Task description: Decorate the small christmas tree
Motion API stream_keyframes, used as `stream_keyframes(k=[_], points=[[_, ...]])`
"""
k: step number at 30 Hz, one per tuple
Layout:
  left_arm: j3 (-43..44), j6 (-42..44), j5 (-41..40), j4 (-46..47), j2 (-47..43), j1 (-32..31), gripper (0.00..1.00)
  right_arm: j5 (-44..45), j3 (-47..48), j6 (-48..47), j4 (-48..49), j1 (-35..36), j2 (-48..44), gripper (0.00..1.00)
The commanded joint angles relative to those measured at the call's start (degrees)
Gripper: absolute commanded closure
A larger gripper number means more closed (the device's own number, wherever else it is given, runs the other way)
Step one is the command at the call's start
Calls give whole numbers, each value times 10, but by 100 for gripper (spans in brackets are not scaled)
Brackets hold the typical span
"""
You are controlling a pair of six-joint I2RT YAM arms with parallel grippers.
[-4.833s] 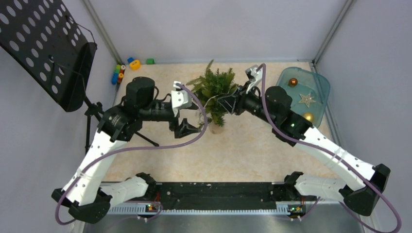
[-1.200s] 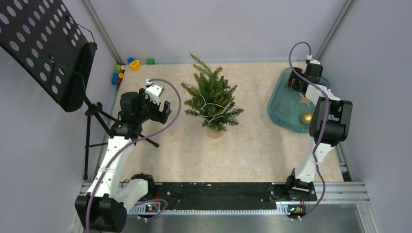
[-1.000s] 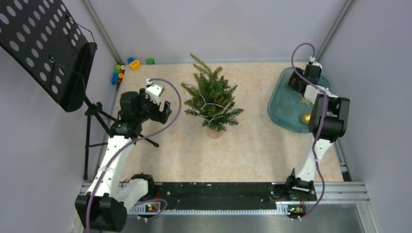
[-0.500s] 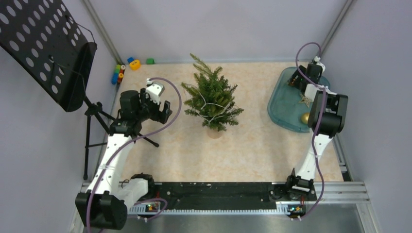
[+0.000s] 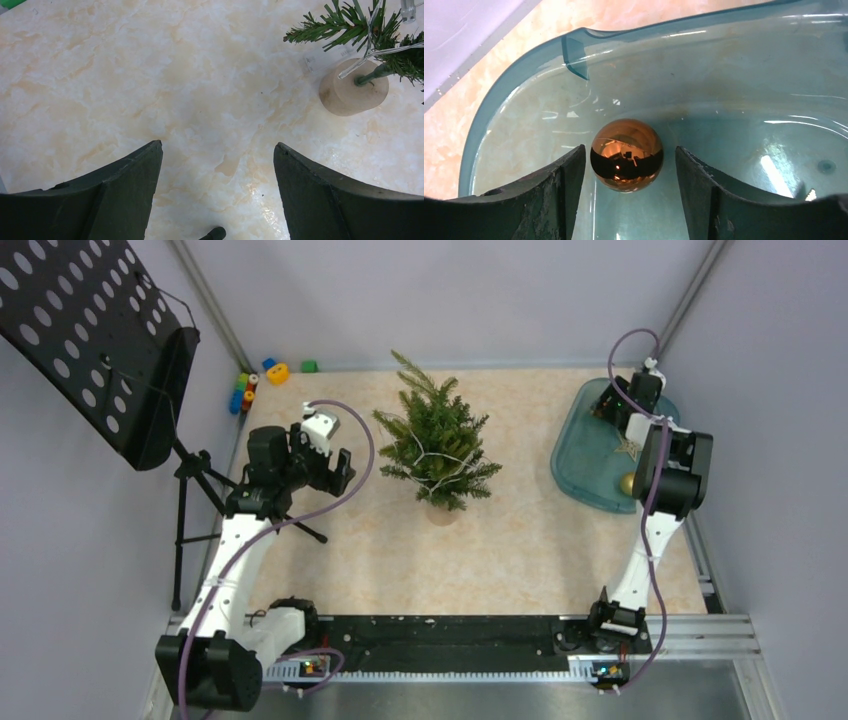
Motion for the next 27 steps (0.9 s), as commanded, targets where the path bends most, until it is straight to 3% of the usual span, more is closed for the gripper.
stream_keyframes(k=[1, 9, 17, 27], points=[[24, 8, 17, 10, 1, 4, 14, -21, 31, -8, 15, -2, 13, 37], [24, 9, 29, 5, -1, 6, 14, -39, 40, -15, -2, -2, 13, 57], [26, 9, 35, 5, -3, 7, 14, -39, -27, -25, 19, -3, -76, 82], [28, 11, 38, -1, -10, 5, 13, -38, -108, -37, -12, 13, -261, 86]])
